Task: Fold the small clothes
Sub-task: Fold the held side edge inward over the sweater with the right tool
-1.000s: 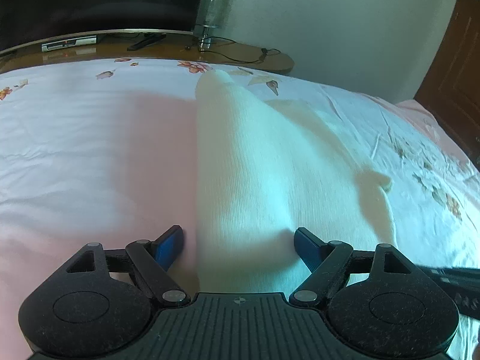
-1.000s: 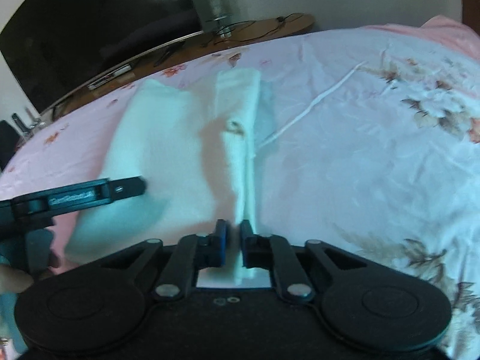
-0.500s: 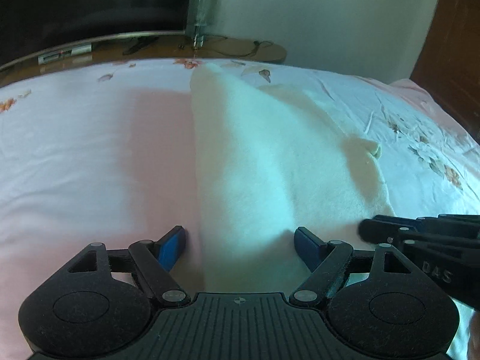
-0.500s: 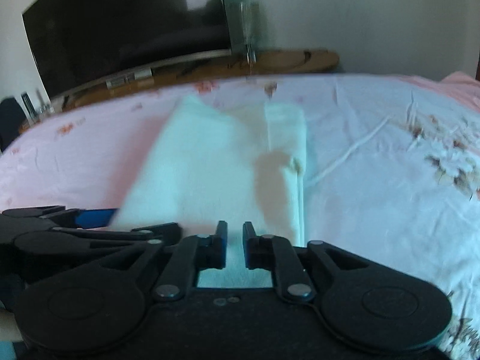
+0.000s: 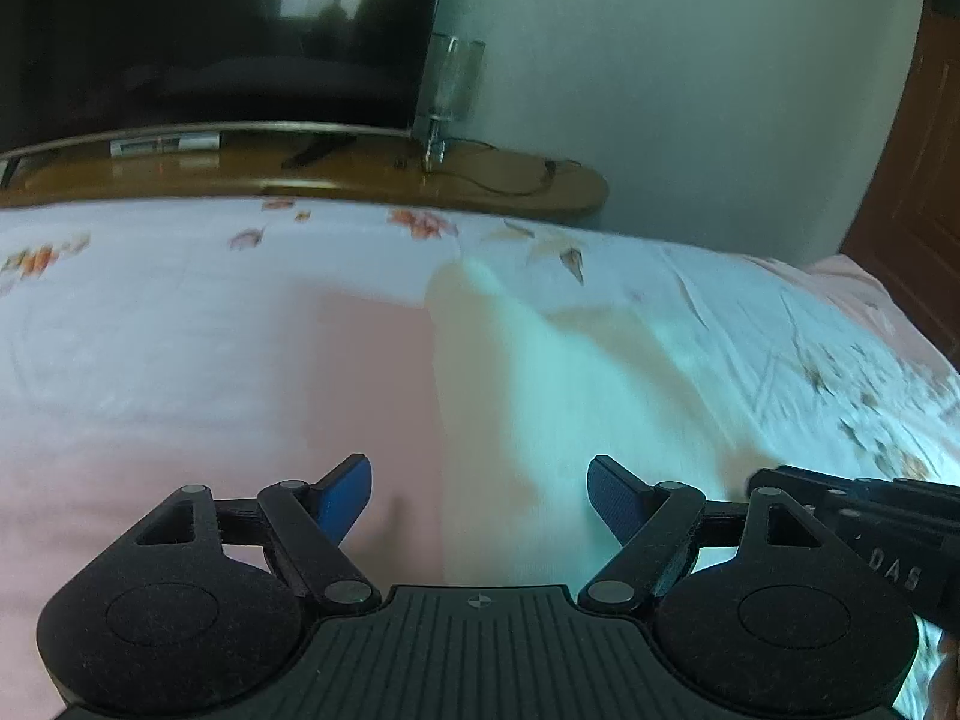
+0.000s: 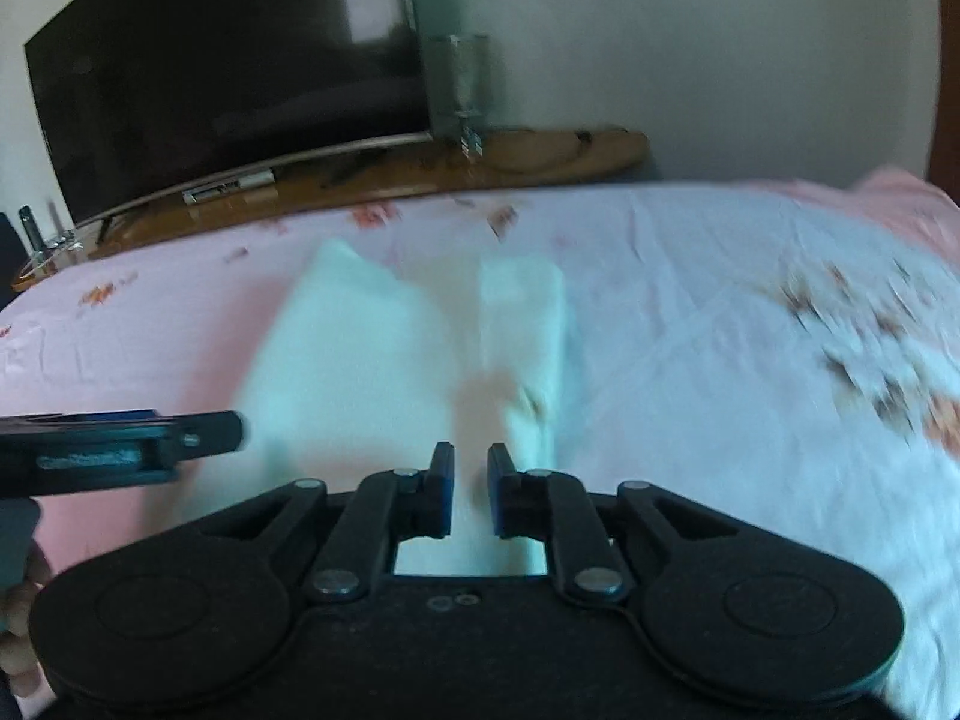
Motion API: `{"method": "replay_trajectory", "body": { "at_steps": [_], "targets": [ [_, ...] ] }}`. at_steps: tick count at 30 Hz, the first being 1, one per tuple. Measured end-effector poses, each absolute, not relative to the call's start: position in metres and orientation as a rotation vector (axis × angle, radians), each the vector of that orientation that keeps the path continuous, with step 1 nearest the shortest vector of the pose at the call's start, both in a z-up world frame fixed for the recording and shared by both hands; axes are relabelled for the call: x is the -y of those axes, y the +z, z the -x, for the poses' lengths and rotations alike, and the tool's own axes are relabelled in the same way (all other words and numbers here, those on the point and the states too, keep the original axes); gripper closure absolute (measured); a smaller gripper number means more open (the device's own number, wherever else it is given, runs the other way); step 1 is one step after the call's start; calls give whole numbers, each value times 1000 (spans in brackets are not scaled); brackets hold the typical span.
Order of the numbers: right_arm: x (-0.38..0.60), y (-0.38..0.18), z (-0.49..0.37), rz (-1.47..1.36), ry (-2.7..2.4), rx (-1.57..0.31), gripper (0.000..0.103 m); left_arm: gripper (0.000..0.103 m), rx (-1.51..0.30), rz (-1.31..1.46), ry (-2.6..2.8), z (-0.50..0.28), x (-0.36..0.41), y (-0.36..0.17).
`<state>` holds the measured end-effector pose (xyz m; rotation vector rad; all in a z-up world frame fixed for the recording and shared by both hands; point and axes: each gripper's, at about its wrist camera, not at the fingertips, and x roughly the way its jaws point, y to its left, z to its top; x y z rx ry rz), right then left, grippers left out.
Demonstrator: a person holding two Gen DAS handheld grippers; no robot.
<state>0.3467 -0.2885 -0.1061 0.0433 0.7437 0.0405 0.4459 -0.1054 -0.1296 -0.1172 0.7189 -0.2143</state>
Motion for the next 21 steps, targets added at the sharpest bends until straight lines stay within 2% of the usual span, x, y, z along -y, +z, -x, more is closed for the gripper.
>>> {"method": "replay_trajectory", "body": {
  "at_steps": [6,9,11,16,19,21],
  "targets": [
    [275,-125,-398,39,38,-762,90,23,-813,165,-191,-484,107,-161],
    [287,-145,-399,75,25,-755,95,18,-813,207,-211,-483,100,-169],
    [295,-145,-394,54,27,-744,103,18,-811,234,-219,-482,97,-172],
    [307,-141,-392,-32,22,-753,103,18,-837,348,-182,-487,84,-170],
    [309,-131,-386,-58,17,-761,103,18,-792,318,-141,-488,83,-153],
    [310,-121,-385,-94,34,-733,95,18,-778,284,-150,-497,87,-146]
  ]
}}
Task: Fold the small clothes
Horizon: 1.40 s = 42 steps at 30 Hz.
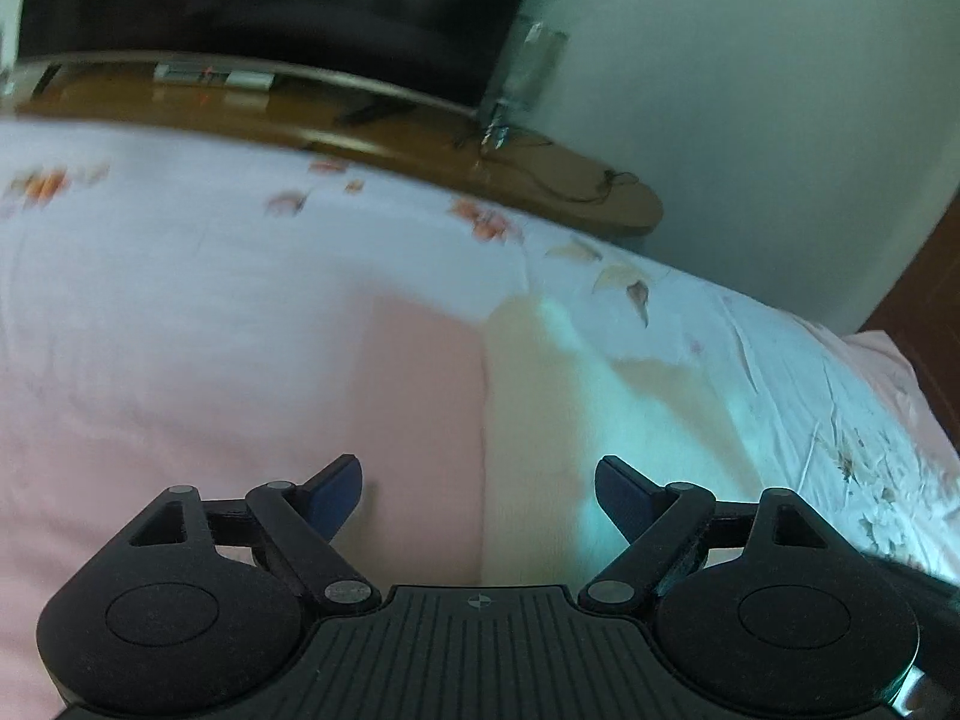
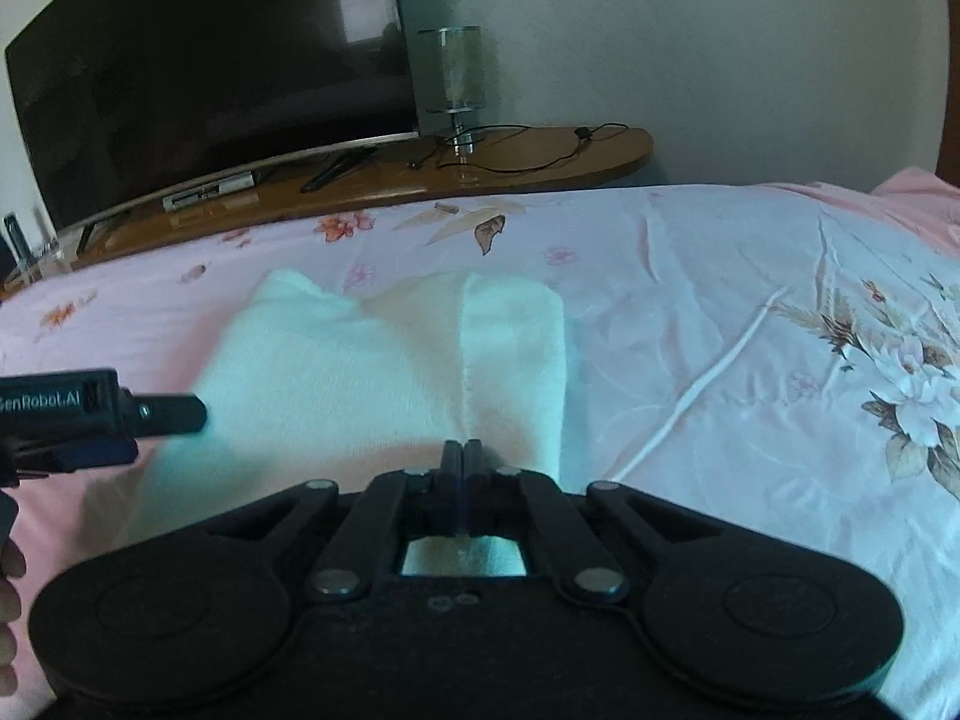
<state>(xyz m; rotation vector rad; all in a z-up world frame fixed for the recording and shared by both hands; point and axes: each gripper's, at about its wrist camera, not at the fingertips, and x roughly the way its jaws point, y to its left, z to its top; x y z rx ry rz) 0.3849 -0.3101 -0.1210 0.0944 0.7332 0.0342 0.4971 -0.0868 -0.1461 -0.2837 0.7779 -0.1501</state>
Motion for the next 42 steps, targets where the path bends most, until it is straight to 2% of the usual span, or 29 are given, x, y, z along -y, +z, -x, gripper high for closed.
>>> {"method": "replay_trajectory", "body": {
  "at_steps": [1,5,9,11,12,13,16,21,23,25,32,37,42],
  "targets": [
    [309,-115,-387,-94,40,-716,86,18,-775,281,-149,-504,90,-143],
    [300,-104,-418,-38,49,-695,85,18,-751,229,-150,-533,112,-135],
    [292,-108,-456,17,39,-743,83,18,-810,129,-121,-563,136,-146],
    [290,-118,-472,73,-2,-776,66,18,-834,113,-84,-570,135,-153],
    [291,-124,-476,97,-14,-776,63,18,-846,110,-69,-574,132,-160],
    [293,-132,-480,127,-28,-795,67,18,-857,122,-65,-579,128,-166],
    [304,-149,-484,141,-24,-801,67,18,-833,109,-52,-583,123,-172],
    [335,-158,-487,-1,-91,-790,57,18,-827,99,-38,-591,123,-176],
    [332,-155,-486,6,-92,-797,59,18,-840,143,-20,-590,119,-171],
    [322,-145,-485,66,-63,-794,66,18,-825,149,-23,-580,118,-162],
    [307,-111,-441,95,-11,-679,63,18,-754,74,-85,-525,119,-147],
    [305,-138,-429,152,-44,-749,65,18,-785,87,-93,-521,122,-159],
    [318,-141,-440,52,-84,-780,64,18,-799,59,-82,-524,126,-156]
  ]
}}
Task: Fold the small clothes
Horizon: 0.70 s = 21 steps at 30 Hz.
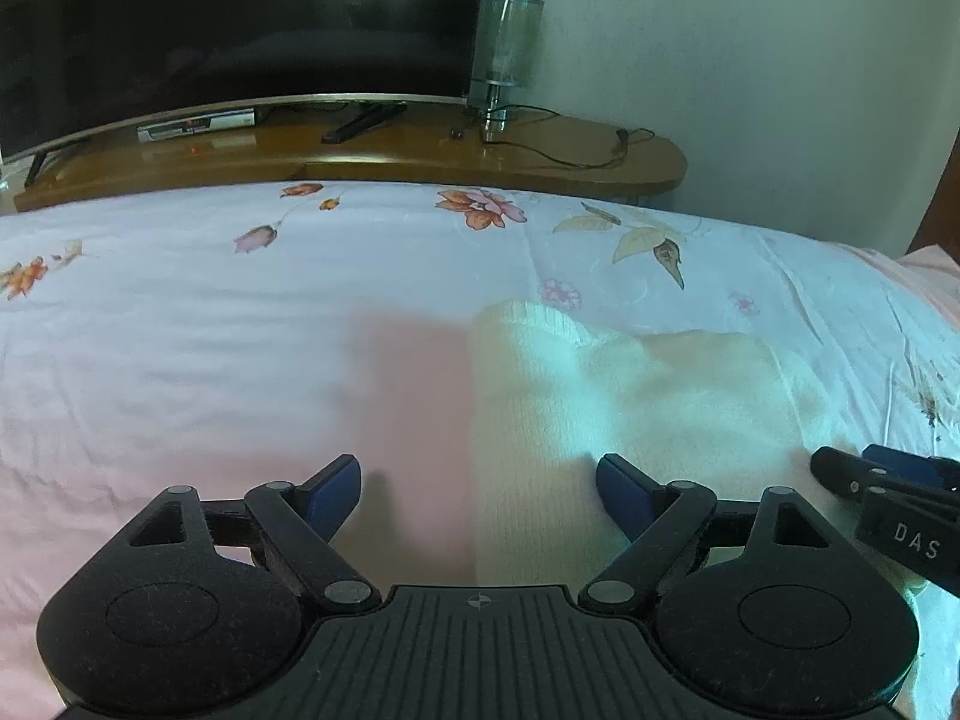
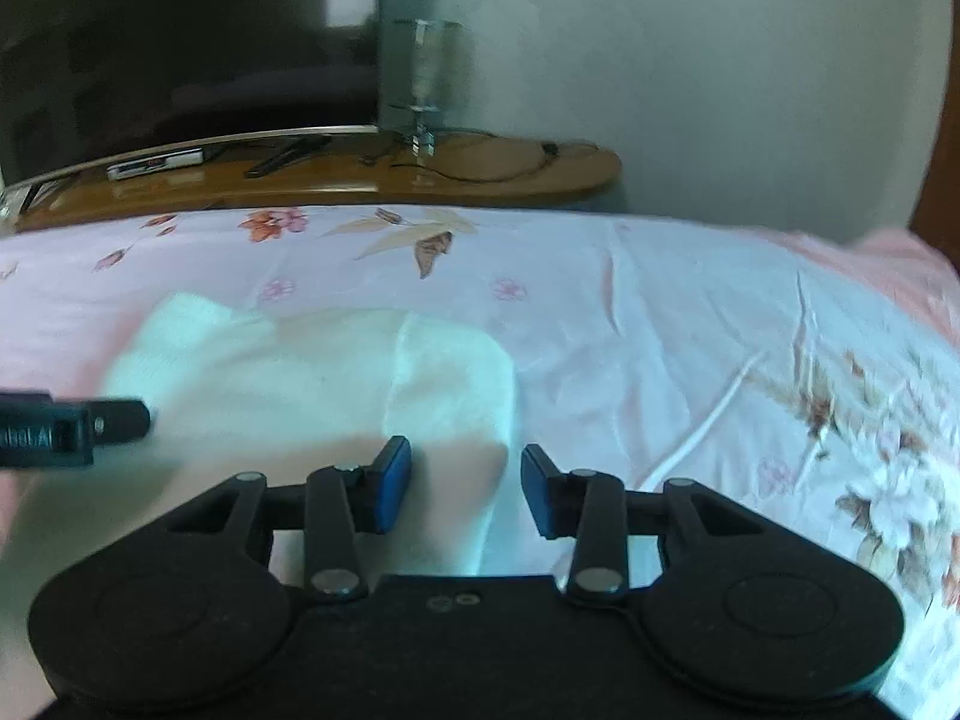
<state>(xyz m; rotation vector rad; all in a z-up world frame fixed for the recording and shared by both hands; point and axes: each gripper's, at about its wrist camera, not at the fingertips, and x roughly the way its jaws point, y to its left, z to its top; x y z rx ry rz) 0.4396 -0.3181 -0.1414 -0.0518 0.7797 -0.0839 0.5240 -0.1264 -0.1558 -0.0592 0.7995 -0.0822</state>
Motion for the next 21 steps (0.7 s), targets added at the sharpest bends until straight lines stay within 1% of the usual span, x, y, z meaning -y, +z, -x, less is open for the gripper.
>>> {"method": "replay_trajectory", "body": {
  "at_steps": [6,10,14,16,18,20,21],
  "targets": [
    [315,-124,-417,32,-84,-769,60,18,-793,68,-95,-501,119,-140],
    [311,-118,-395,51,-80,-758,54,18,-793,74,-116,-478,114,-135],
    [307,-108,-368,64,-60,-741,54,18,-797,81,-138,-452,106,-135],
    [307,-106,-347,46,-43,-749,56,18,-799,79,-142,-438,103,-140],
    [307,-111,-330,25,-32,-774,61,18,-810,68,-144,-428,101,-146],
    [306,-116,-313,-4,-24,-802,70,18,-826,78,-151,-422,99,-153],
    [305,-120,-305,-10,-19,-817,71,18,-835,87,-153,-419,99,-155]
  ]
}}
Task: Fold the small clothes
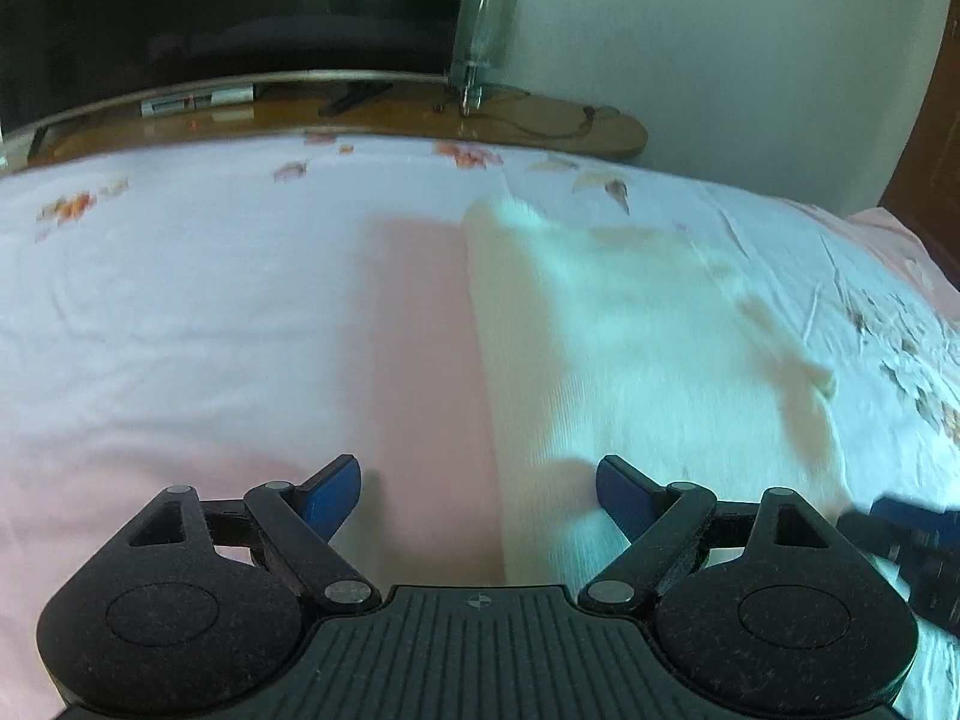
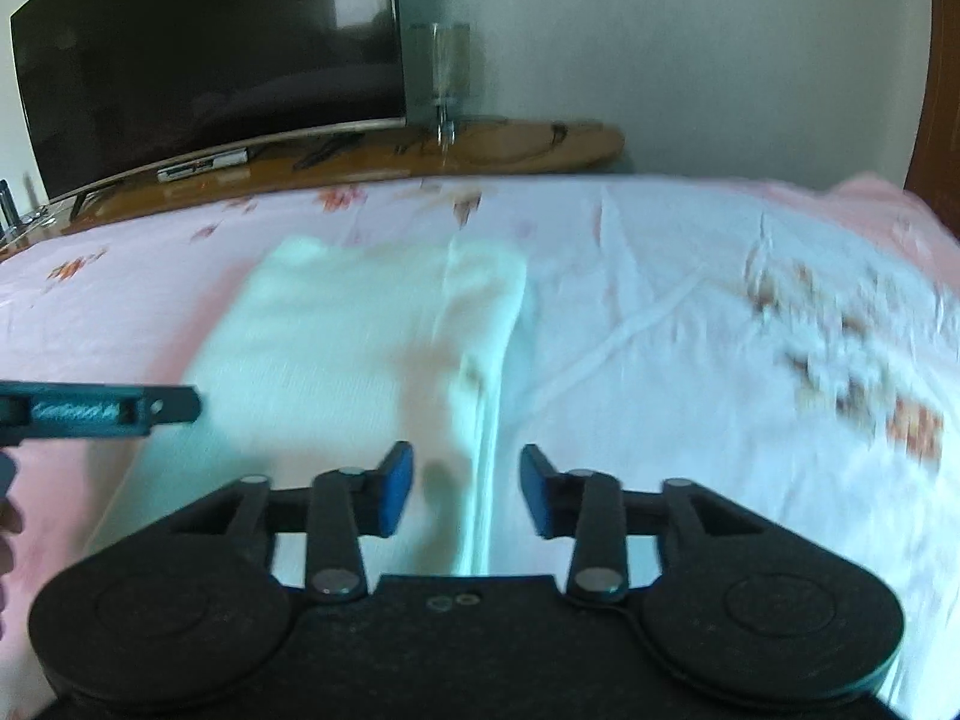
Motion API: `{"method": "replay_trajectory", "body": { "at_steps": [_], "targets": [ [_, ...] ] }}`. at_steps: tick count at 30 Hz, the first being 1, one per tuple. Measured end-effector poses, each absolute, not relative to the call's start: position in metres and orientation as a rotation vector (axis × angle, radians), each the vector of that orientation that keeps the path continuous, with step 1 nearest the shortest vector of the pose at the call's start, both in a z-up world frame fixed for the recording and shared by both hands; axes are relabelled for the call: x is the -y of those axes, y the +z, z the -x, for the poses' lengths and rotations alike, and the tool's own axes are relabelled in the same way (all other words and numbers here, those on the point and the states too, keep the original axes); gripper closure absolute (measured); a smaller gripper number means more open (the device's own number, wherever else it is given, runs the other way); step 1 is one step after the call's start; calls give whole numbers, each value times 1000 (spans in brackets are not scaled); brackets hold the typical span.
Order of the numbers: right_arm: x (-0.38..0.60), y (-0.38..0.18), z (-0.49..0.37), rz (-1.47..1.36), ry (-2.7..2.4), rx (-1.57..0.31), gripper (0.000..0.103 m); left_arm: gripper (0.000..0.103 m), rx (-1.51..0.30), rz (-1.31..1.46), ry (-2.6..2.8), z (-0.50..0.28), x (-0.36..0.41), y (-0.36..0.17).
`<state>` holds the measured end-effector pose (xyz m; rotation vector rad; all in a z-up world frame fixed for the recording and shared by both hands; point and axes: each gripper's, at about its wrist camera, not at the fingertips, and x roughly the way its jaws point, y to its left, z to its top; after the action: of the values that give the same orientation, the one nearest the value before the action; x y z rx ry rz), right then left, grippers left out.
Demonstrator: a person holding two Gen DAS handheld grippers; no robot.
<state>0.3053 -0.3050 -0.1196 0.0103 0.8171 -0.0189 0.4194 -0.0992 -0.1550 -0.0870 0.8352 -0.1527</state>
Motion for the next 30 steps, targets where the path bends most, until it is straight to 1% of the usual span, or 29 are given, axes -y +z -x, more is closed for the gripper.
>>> {"method": "replay_trajectory", "body": {
  "at_steps": [4,6,8,12,14,18,19,20,21,23,24,25,26,30],
  "targets": [
    [298,-130,-289,-8,-3,-858,74,18,-872,124,-178,-415,103,-163],
    [295,-133,-285,-14,0,-862,79,18,-872,101,-192,-413,110,-165],
    [290,-133,-284,-1,6,-854,96,18,-869,88,-207,-411,116,-165],
    [300,-133,-285,9,-43,-835,97,18,-870,95,-241,-408,125,-162],
    [313,-138,-287,-44,-59,-857,98,18,-871,84,-244,-408,127,-164],
    [307,-133,-288,-7,-36,-872,97,17,-883,109,-242,-411,119,-161],
    [307,-130,-288,-21,-37,-863,91,17,-885,123,-231,-412,116,-159],
    [307,-125,-288,-39,-38,-843,77,17,-882,135,-215,-415,113,-156],
    [308,-119,-289,-56,-30,-820,70,17,-875,145,-200,-416,111,-154],
    [308,-111,-294,-78,-29,-785,33,17,-854,172,-185,-421,106,-149],
    [309,-108,-298,-84,-33,-774,27,17,-851,175,-182,-425,105,-148],
    [309,-107,-303,-93,-32,-768,26,17,-850,177,-182,-429,104,-146],
    [311,-105,-310,-109,-26,-768,28,17,-851,183,-183,-433,104,-146],
    [324,-106,-334,-212,-24,-780,28,17,-859,216,-175,-448,100,-147]
  ]
}}
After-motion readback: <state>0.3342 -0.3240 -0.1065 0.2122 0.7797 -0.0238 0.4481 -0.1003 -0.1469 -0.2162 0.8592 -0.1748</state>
